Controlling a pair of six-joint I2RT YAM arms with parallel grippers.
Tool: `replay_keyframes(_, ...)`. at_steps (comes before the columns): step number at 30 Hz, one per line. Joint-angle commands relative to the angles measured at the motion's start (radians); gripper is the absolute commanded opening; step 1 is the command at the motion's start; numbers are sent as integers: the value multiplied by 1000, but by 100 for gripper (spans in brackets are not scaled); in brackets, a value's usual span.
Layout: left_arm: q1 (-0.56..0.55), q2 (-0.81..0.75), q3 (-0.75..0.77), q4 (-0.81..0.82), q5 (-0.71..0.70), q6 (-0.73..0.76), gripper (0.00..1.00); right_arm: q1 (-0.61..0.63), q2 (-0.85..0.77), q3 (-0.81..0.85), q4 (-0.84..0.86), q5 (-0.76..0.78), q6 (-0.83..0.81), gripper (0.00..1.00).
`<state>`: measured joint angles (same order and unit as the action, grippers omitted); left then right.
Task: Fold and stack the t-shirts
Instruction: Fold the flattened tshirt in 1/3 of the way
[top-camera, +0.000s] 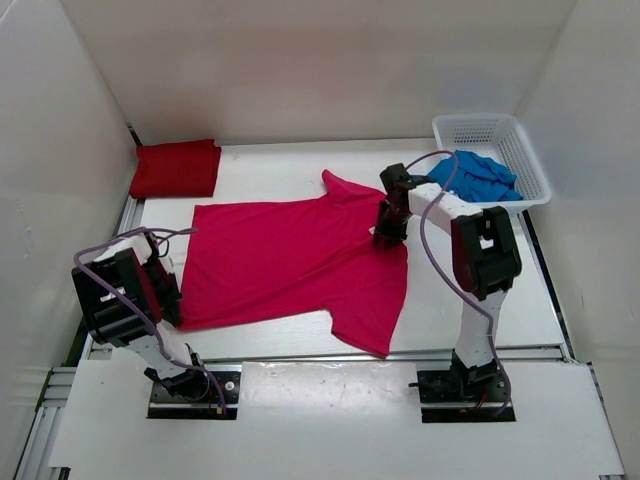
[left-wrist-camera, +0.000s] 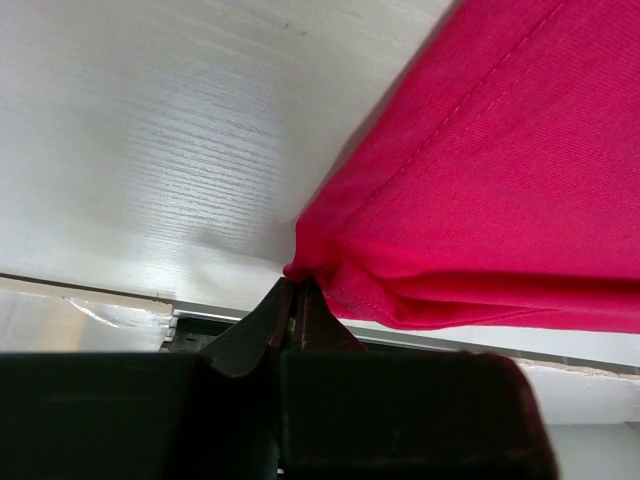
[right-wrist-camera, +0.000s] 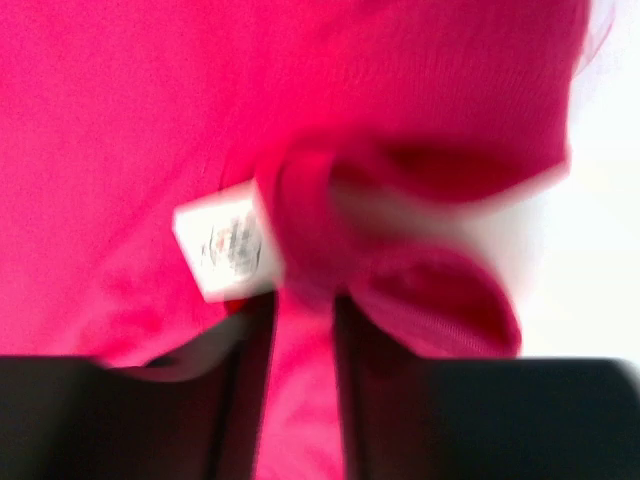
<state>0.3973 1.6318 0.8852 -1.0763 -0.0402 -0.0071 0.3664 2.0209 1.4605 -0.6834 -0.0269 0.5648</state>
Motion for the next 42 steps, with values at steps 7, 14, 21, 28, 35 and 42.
replay_keyframes(7, 3, -41, -12, 6, 30, 7, 10, 103, -549, -241, -76, 76, -26, 59)
replay_keyframes(14, 3, -50, -22, 15, 30, 7, 10, 281, -787, -701, -65, -42, 185, 59)
replay_keyframes(21, -6, -59, -22, 15, 30, 7, 10, 302, -854, -914, 134, -143, 323, 59)
replay_keyframes(28, -15, -69, -12, 15, 30, 7, 10, 312, -832, -966, 216, -168, 346, 58)
replay_keyframes(35, -15, -78, -12, 6, 30, 7, 10, 312, -765, -976, 153, -168, 320, 28)
replay_keyframes(42, -15, -115, -12, -16, 10, 7, 10, 345, -960, -976, -20, -173, 325, 0)
